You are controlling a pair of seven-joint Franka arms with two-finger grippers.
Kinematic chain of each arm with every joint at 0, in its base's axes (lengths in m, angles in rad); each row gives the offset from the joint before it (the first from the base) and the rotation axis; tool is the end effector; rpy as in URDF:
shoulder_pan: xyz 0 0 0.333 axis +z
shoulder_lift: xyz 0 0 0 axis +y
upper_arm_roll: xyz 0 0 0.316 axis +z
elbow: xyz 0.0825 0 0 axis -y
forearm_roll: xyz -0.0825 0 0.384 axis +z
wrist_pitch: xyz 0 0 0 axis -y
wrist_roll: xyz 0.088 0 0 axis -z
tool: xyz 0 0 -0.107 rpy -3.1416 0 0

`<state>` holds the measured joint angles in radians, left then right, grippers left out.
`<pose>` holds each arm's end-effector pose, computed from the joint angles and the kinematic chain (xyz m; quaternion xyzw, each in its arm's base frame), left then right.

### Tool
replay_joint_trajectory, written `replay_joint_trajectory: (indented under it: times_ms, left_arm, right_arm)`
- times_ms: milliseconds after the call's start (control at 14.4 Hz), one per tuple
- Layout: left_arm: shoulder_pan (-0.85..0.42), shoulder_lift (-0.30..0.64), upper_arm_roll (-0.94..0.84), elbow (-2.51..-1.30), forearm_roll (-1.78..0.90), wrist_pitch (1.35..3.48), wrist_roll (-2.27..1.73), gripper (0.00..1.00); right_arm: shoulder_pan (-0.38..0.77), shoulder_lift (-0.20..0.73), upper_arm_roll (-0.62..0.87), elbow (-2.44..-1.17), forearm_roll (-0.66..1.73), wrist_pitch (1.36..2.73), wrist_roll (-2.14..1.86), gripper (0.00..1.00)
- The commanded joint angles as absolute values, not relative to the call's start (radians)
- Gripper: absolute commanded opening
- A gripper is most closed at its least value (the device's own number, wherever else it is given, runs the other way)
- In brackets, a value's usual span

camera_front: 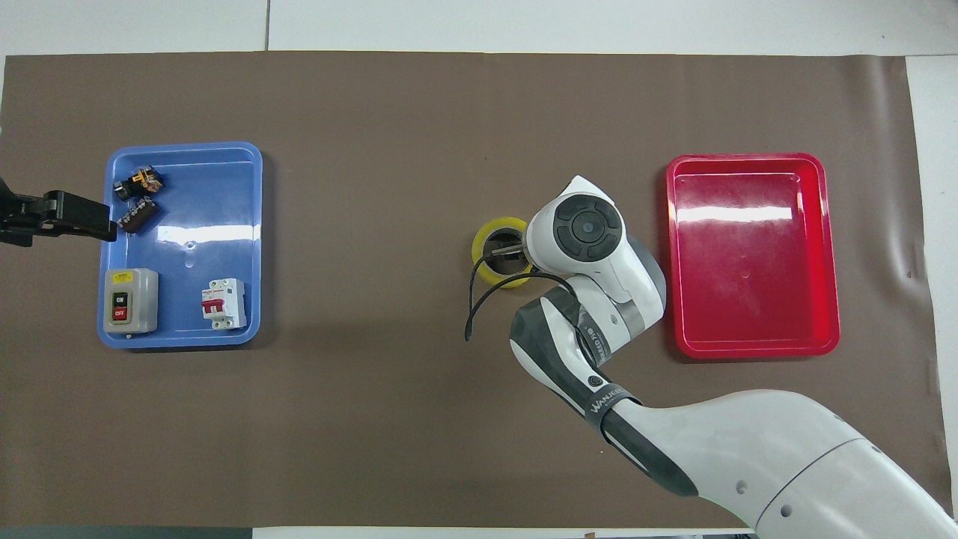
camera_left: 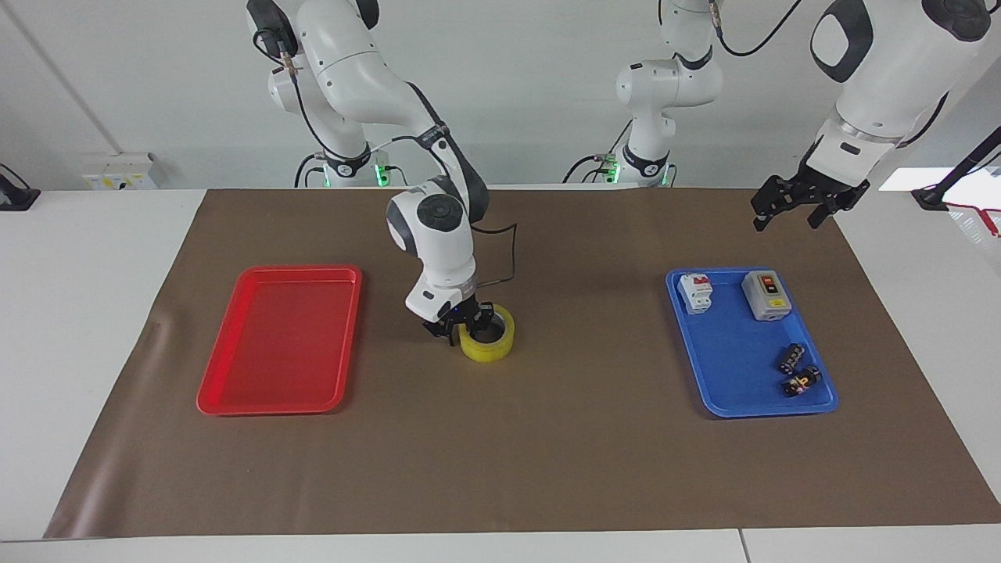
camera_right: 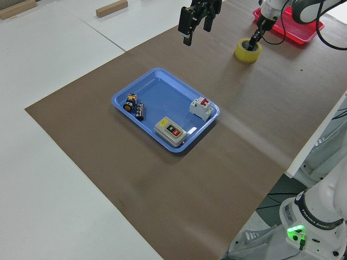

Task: Place and move tape with both arms
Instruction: 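Carry the yellow tape with the right gripper into the red tray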

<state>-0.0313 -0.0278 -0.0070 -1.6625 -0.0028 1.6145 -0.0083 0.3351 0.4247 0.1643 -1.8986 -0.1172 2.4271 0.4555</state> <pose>0.5476 -0.0213 0.6002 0.9998 -0.0149 -0.0101 0.0011 0.5659 0.3010 0.2907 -0.9969 -0.0550 -0.0529 0.0189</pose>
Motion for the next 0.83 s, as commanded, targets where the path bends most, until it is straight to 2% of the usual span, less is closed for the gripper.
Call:
replay_joint_trajectory:
  times_ms: [0,208,347,624,763]
  left_arm:
    - [-0.02,-0.051,-0.012,-1.687,-0.025,1.62,0.005,1.0]
    - [-0.02,-0.051,-0.012,-1.687,-0.025,1.62,0.005,1.0]
    - [-0.02,-0.051,-0.012,-1.687,-0.025,1.618,0.005,1.0]
    - [-0.02,-0.051,-0.012,-1.687,-0.025,1.618,0.005,1.0]
    - [-0.02,-0.051,-0.012,-1.687,-0.025,1.618,0.005,1.0]
  right_arm:
    - [0.321,0.408,0.167,-1.902,-0.133,2.413,0.454,0.0]
    - [0.308,0.403,0.167,-1.809,-0.132,2.278,0.453,0.0]
    - [0.267,0.361,0.167,-1.773,-0.123,2.194,0.452,0.0]
    - [0.091,0.249,0.164,-1.776,-0.12,2.091,0.282,0.0]
    - [0.002,0.236,0.164,-1.784,-0.12,2.068,0.154,0.0]
